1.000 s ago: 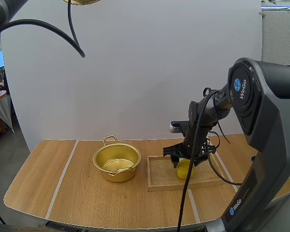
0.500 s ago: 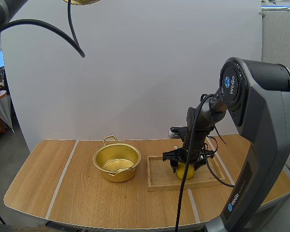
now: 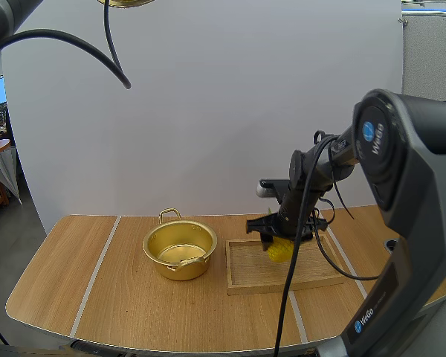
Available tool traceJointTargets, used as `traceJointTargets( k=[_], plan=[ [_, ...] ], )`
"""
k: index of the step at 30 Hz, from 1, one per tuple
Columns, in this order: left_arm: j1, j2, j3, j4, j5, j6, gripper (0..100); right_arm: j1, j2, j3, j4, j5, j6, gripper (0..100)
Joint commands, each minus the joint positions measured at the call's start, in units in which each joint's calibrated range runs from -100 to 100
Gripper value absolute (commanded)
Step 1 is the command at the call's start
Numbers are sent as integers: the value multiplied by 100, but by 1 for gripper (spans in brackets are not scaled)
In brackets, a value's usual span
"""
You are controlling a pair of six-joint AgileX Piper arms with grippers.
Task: Open the pot, put the pineapple inside, and close it
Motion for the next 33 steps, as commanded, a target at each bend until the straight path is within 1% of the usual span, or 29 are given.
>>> traceJointTargets(
  k=[1,6,10,15,18,23,33],
  plan=[
    [-8,-27,-58,15,-257,-29,0,395,-614,-376,133,469,-233,0],
    [-8,-27,-58,15,-257,-29,0,910,-736,-804,113,817,-233,0],
    [-8,-27,-58,15,-257,-29,0,1301,-722,-1113,100,853,-233,0],
    [-8,-27,-58,15,-257,-29,0,1621,-570,-1530,100,1071,-233,0],
    [-8,-27,-58,15,-257,-29,0,1799,-291,-1824,100,1154,-233,0],
    [-8,-27,-58,15,-257,-29,0,1967,225,-2132,100,1154,-233,0],
    [-8,-27,-58,15,-257,-29,0,1982,1416,-2526,100,1061,-275,0]
  ],
)
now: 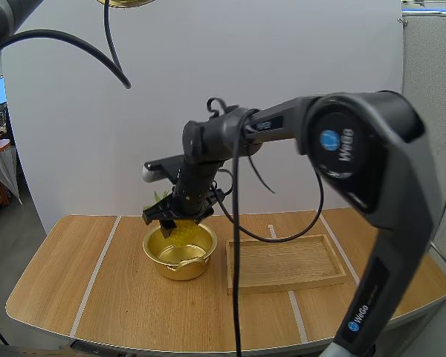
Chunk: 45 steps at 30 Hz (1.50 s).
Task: Open the pot, put the pineapple inside, and close it
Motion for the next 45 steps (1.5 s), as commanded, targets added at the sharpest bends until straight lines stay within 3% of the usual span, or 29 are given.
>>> traceJointTargets(
  k=[1,13,25,26,28,31,45],
  plan=[
    [-8,-27,-58,5,-255,-29,0,-2,209,-94,-30,-104,-59,0],
    [-8,-27,-58,5,-255,-29,0,-10,715,-94,-377,-480,-62,0],
    [-8,-27,-58,5,-255,-29,0,-10,745,-94,-249,-514,-62,1],
    [-8,-27,-58,5,-255,-29,0,-10,745,-94,-249,-514,-62,9],
    [-8,-27,-58,5,-255,-29,0,-10,745,-94,-249,-495,-62,37],
    [-8,-27,-58,5,-255,-29,0,-10,745,-94,-301,-412,-51,97],
    [-8,-27,-58,5,-255,-29,0,-10,192,-94,-335,-114,63,100]
  ],
)
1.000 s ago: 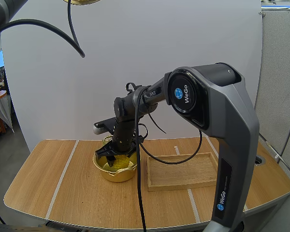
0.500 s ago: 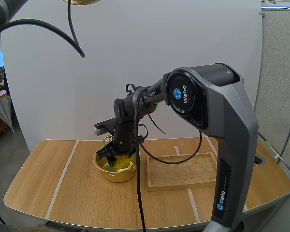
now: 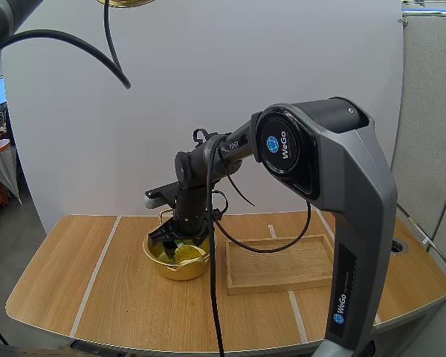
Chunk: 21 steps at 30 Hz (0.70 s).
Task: Open the pot, put the pineapple inside, and close it
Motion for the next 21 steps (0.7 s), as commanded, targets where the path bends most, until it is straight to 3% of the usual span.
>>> traceJointTargets(
  k=[1,10,21],
  plan=[
    [-8,-27,-58,5,-255,-29,0,-10,-674,-42,-44,399,58,100],
    [-8,-27,-58,5,-255,-29,0,-10,-2089,186,-7,1086,125,100],
    [-8,-27,-58,5,-255,-29,0,-10,-4279,1572,-1,1355,125,100]
  ],
)
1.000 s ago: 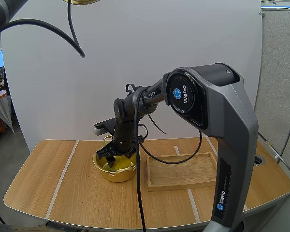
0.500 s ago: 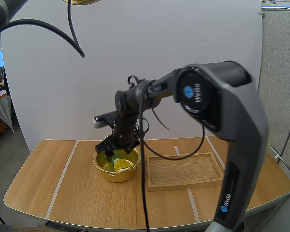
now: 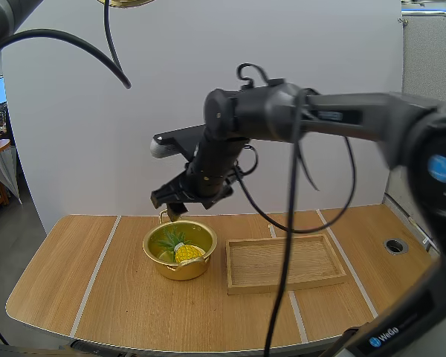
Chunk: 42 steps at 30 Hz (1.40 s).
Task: Open the pot, put the pineapple inside, and close it
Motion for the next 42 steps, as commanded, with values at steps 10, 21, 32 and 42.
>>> traceJointTargets(
  k=[10,21,32,42],
  plan=[
    [-8,-27,-58,5,-239,-29,0,-10,-4279,2676,-270,1103,7,100],
    [-8,-27,-58,5,-186,-29,0,-10,-5949,3658,-573,1659,161,100],
    [-8,-27,-58,5,-186,-29,0,-10,-6424,3851,-856,2041,433,23],
    [-8,-27,-58,5,-186,-29,0,-10,-6542,3851,-593,2090,494,0]
  ],
)
